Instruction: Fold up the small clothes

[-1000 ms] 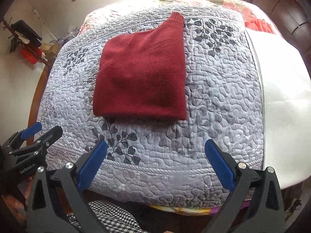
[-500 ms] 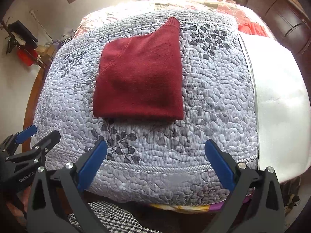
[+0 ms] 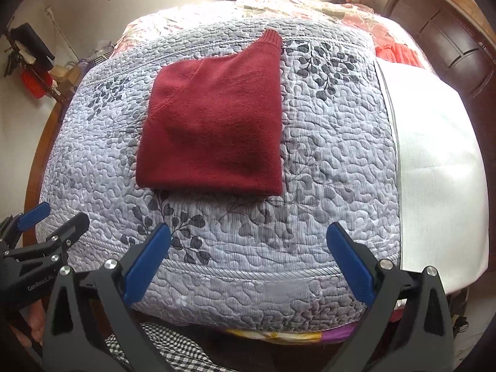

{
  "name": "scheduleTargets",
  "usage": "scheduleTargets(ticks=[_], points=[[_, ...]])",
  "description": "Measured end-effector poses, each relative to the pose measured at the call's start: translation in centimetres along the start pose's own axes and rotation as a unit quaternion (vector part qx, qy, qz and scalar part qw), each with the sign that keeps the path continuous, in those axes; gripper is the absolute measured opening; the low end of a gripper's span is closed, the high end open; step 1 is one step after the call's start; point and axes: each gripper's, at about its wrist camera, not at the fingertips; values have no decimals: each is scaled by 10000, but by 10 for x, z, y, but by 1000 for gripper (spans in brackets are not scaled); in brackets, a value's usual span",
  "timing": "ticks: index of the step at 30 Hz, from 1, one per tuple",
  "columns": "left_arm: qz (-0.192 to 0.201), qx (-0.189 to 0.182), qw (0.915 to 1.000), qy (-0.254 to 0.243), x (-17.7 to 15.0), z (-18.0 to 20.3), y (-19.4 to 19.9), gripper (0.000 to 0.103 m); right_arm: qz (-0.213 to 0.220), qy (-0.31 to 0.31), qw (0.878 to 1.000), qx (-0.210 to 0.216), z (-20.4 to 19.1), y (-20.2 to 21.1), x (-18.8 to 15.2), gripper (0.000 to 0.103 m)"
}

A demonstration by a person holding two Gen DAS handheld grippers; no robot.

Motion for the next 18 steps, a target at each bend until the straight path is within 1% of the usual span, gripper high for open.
scheduleTargets(ticks=[11,18], points=[[-48,48,10000,5,0,-1,-5,95,21,-1,9998,-180,5,-2,1,100],[-77,50,10000,-11,-1,0,-7,95,-59,14,9998,-188,4,-5,2,100]])
Point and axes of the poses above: each gripper's, at about its wrist camera, not at the fingertips, and y roughly against the way its jaws point, z to its right, x to its top, and after that the axes turned 12 degrees about x, right-handed
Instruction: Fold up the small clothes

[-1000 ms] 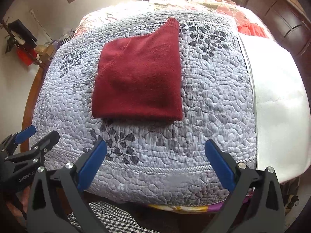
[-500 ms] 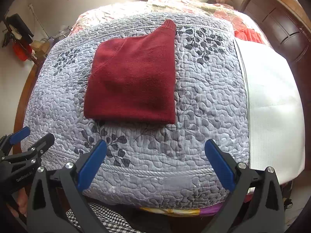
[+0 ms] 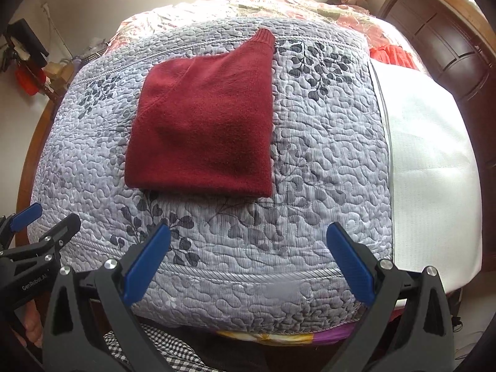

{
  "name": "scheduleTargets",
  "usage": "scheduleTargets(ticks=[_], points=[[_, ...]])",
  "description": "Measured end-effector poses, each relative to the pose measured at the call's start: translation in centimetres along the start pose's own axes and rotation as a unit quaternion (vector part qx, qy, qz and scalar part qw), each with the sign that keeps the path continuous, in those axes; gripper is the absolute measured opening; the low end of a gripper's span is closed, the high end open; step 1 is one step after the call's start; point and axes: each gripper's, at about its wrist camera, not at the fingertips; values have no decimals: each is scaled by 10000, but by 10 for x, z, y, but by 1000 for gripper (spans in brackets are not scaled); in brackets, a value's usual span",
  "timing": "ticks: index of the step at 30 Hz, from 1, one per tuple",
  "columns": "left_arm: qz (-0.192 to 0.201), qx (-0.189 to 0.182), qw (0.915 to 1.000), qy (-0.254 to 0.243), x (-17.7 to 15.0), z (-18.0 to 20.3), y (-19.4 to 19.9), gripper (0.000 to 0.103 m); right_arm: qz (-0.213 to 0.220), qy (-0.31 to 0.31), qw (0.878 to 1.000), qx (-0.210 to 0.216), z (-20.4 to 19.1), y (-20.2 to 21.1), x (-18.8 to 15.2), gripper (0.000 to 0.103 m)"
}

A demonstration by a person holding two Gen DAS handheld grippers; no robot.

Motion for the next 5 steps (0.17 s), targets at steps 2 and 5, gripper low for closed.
scheduleTargets(ticks=[2,5], points=[[-23,-9,10000,5,0,-1,-1,95,-36,-6,10000,16,0,-1,0,100],[-25,-6,10000,3,0,-1,-1,95,-41,11,10000,-4,-1,-1,-1,100]])
Point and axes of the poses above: each gripper's, at about its wrist camera, not at the fingertips, and y roughly against the way its jaws point, z to its right, x to its top, and after that the axes turned 12 degrees about x, right-handed
